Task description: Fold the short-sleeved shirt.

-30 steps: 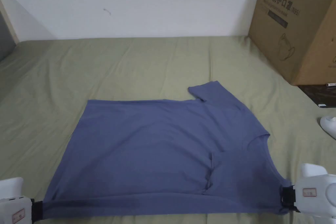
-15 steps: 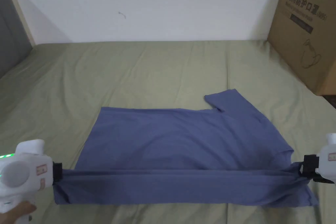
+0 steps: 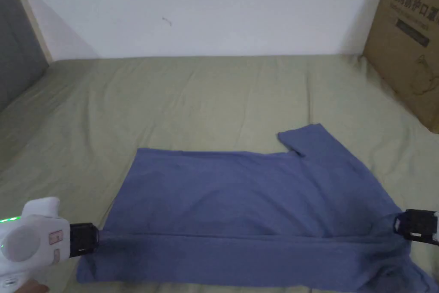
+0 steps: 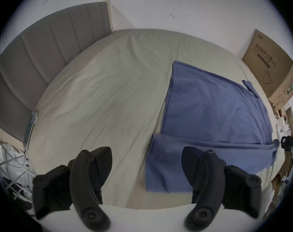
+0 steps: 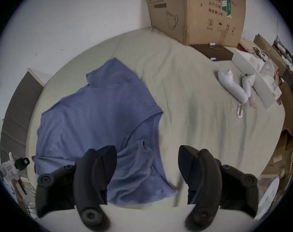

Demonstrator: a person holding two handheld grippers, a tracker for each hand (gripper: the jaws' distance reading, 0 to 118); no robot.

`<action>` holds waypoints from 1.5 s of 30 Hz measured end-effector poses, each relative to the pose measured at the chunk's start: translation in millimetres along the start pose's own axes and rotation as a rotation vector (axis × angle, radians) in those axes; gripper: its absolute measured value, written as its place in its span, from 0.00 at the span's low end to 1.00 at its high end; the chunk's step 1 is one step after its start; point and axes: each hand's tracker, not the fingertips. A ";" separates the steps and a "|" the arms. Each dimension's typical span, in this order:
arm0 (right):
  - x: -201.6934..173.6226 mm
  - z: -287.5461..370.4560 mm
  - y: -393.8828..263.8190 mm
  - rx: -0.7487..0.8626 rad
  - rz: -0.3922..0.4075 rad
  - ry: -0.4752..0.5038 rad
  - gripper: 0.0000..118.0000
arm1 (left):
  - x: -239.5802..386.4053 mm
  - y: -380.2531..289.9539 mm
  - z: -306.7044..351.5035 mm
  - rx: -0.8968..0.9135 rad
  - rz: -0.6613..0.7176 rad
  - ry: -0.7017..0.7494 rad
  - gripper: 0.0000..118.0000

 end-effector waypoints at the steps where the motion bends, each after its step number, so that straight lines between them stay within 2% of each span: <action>1: 0.3 7.9 -5.6 0.013 0.011 -0.007 0.21 | -4.7 -8.3 7.7 0.007 0.011 -0.023 0.38; 2: 0.8 12.8 -11.6 0.029 0.032 -0.025 0.00 | -7.1 -16.7 13.6 0.011 0.011 -0.029 0.03; 3: 0.7 14.3 -19.8 0.046 0.054 -0.077 0.00 | -7.0 -27.4 15.1 0.015 0.012 -0.008 0.00; 5: 4.1 11.5 -27.1 0.021 0.041 -0.071 0.00 | -15.7 -42.9 10.9 0.018 0.002 0.054 0.00; 8: 8.7 9.1 -40.9 -0.010 0.018 -0.062 0.00 | -27.5 -53.6 0.7 -0.011 0.067 -0.015 0.00; 11: 8.1 9.5 -49.6 -0.015 0.015 -0.066 0.00 | -24.8 -47.3 0.3 0.041 0.131 -0.065 0.02; 14: 9.5 10.5 -56.0 -0.019 -0.012 -0.051 0.00 | -13.2 -39.9 -7.4 0.026 0.109 -0.081 0.44; 15: 9.3 11.0 -58.7 -0.020 -0.019 -0.044 0.00 | -8.5 -39.2 -12.8 0.015 0.082 -0.078 0.47; 17: 6.9 12.1 -63.1 -0.025 -0.017 -0.041 0.00 | 2.8 -43.5 -25.6 -0.027 0.023 -0.068 0.47; 18: 5.4 12.2 -65.1 -0.026 -0.010 -0.040 0.00 | 6.6 -45.9 -34.3 -0.061 -0.004 -0.057 0.41; 19: 4.0 12.2 -67.1 -0.026 -0.005 -0.037 0.00 | 10.6 -49.8 -45.1 -0.106 -0.024 -0.019 0.28; 20: 3.6 13.9 -69.6 -0.028 -0.003 -0.034 0.00 | 12.8 -53.5 -51.2 -0.110 -0.047 0.005 0.20; 21: 2.4 14.3 -71.0 -0.028 -0.001 -0.029 0.00 | 16.0 -54.9 -47.0 -0.071 -0.076 0.004 0.18; 22: 1.3 15.1 -71.8 -0.028 -0.002 -0.025 0.00 | 18.6 -50.1 -38.2 -0.071 -0.065 -0.005 0.09; 23: -0.3 14.8 -71.5 -0.034 -0.007 -0.035 0.08 | 19.6 -46.3 -34.9 -0.070 -0.065 -0.023 0.05; 24: -0.1 13.6 -70.4 -0.040 -0.014 -0.046 0.38 | 22.0 -43.7 -33.2 -0.072 -0.076 -0.016 0.04; 25: 1.2 8.2 -69.0 -0.040 -0.023 -0.044 0.63 | 22.9 -44.6 -29.8 -0.076 -0.099 -0.011 0.04; 26: 1.8 2.2 -67.0 -0.048 -0.034 -0.034 0.74 | 24.8 -45.6 -28.5 -0.070 -0.108 -0.009 0.04; 29: 1.1 -16.2 -62.0 -0.056 -0.046 -0.021 0.74 | 23.7 -48.1 -24.4 -0.063 -0.114 -0.011 0.04; 30: 0.1 -27.5 -61.0 -0.073 -0.040 -0.025 0.69 | 23.0 -48.5 -23.4 -0.062 -0.106 -0.016 0.04; 31: 0.6 -41.8 -61.9 -0.119 -0.047 -0.033 0.50 | 22.0 -48.5 -23.0 -0.062 -0.094 -0.023 0.04; 32: 2.1 -52.7 -65.2 -0.111 -0.055 -0.032 0.14 | 21.3 -48.4 -22.5 -0.062 -0.087 -0.028 0.04; 33: 1.0 -59.3 -72.1 -0.108 -0.113 -0.059 0.05 | 17.4 -47.1 -20.7 -0.062 -0.073 -0.035 0.04; 34: -2.5 -55.3 -74.4 -0.108 -0.190 -0.022 0.05 | 16.5 -46.1 -18.4 -0.069 -0.060 -0.055 0.04; 35: -8.4 -49.0 -74.0 -0.076 -0.149 -0.085 0.05 | 16.9 -46.0 -15.4 -0.065 -0.062 -0.047 0.04; 37: -12.9 -47.2 -68.7 -0.084 -0.041 -0.090 0.05 | 15.9 -43.3 -10.2 -0.058 -0.082 -0.047 0.04; 38: -12.8 -44.6 -66.5 -0.095 -0.011 -0.086 0.05 | 16.5 -42.5 -7.3 -0.054 -0.095 -0.045 0.04; 45: 6.1 -3.3 -57.3 -0.063 -0.111 0.012 0.05 | 14.7 -45.8 18.9 -0.036 -0.121 -0.062 0.04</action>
